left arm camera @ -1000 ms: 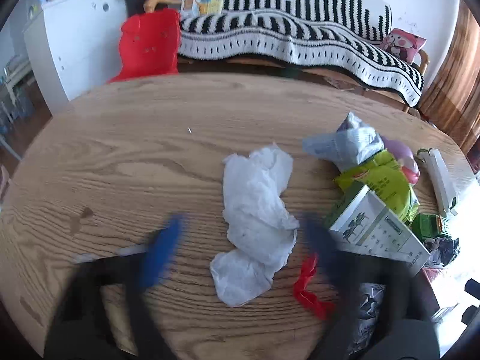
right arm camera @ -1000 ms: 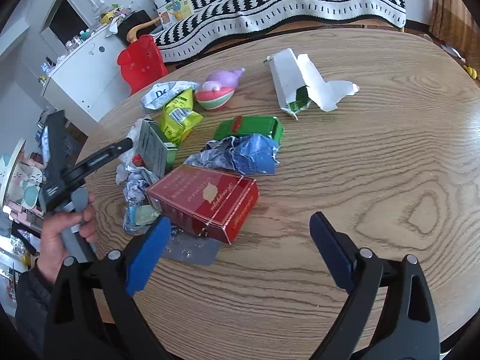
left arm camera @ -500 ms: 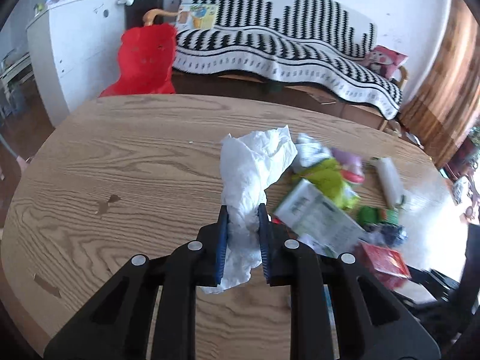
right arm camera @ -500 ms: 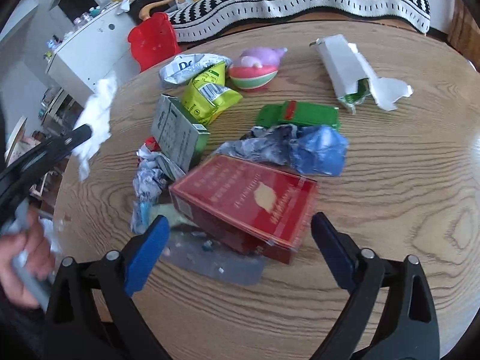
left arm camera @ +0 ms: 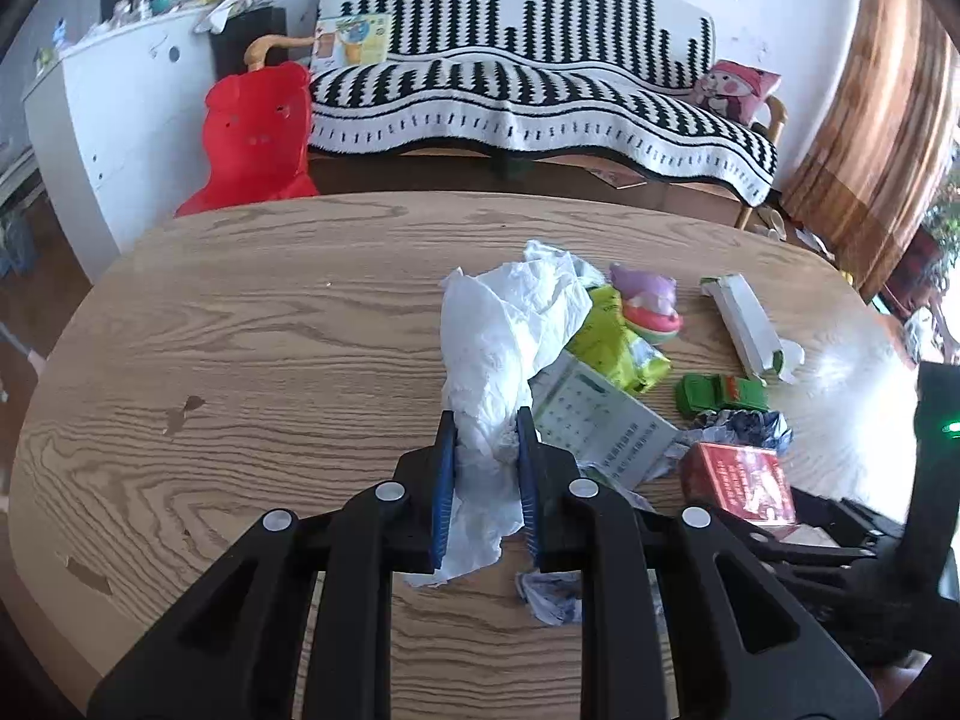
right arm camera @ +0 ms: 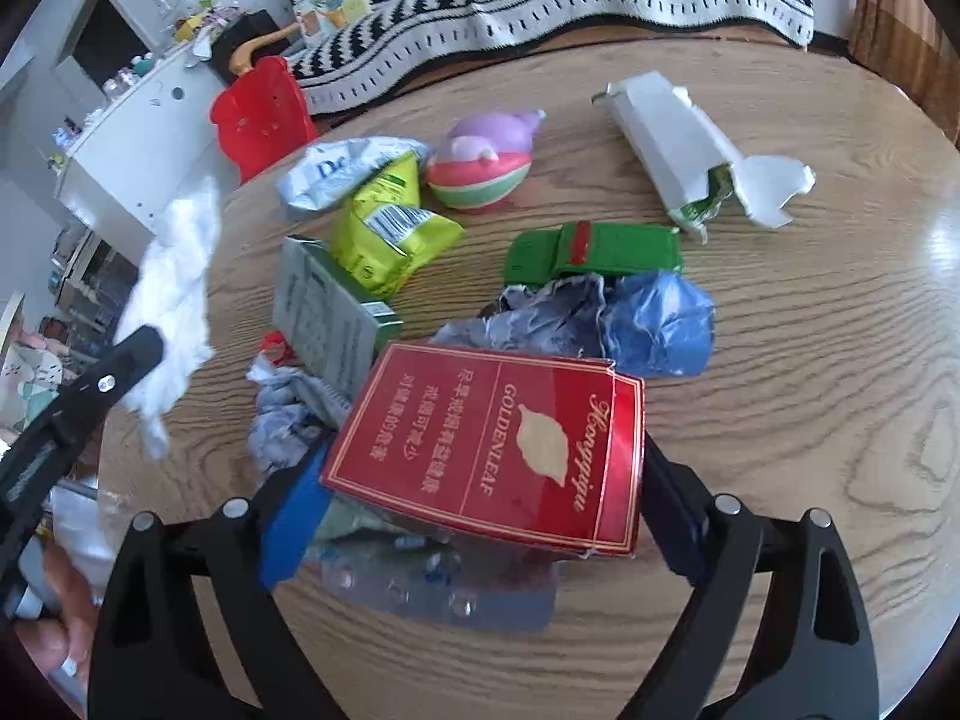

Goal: Collect trash
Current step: 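Grasp the white tissue with the left tool while the right tool grasps the red cigarette box, then carry tissue and red box to the bin and open the left tool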

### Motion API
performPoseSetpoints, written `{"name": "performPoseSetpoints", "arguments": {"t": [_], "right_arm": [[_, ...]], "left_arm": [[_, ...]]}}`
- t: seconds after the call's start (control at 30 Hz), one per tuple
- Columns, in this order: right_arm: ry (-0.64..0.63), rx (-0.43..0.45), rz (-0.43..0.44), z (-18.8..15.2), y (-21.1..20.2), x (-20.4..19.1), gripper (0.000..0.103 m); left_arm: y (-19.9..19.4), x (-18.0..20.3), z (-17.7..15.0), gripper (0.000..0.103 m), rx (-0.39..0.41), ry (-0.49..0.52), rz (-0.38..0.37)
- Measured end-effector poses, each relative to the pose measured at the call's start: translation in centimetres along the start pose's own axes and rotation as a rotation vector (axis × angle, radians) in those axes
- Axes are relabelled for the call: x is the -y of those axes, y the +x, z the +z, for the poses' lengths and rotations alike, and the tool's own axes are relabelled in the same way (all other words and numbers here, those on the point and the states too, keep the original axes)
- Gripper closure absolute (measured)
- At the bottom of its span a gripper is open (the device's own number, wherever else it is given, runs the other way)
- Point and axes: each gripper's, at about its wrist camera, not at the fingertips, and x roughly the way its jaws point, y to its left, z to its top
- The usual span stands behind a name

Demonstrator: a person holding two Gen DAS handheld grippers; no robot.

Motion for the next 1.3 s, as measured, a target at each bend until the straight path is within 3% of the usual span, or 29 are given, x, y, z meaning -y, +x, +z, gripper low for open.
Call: {"name": "performPoseSetpoints", "arguments": {"t": [0.17,0.33,0.47,0.63,0.87,1.03,1.3], "right_arm": [[-0.020,0.069,0.014,-0.8,-4.7,2.3,0.015],[0.000,0.128,-0.085,-2.0,-9.0,7.3,0.014],[0.092,0.167,-0.189,-4.0,-13.2,14.8,0.014],[0.225,0.220,-0.308,-7.7,-19.1,24.4,0.014],[0.433,0.239,-0.445,-15.6,-26.0,36.7,0.014],[0.530,0.234,-0.494,-20.1,-28.5,41.6,0.014],[0.639,0.212,-0.510,-25.7,-30.4,46.5,0.014]], "left_arm": [[-1.2,2.5,0.0,0.085,0.019,0.033,-0.035],[-2.1,7.3,-0.3,0.085,0.033,0.109,-0.091],[-2.9,12.1,-0.8,0.085,0.046,0.165,-0.167],[-4.2,21.5,-2.9,0.085,0.052,0.267,-0.310],[-4.9,35.9,-9.8,0.085,0.003,0.462,-0.499],[-5.2,45.5,-16.3,0.085,-0.054,0.606,-0.632],[-2.8,55.1,-24.2,0.084,-0.181,0.742,-0.754]]}}
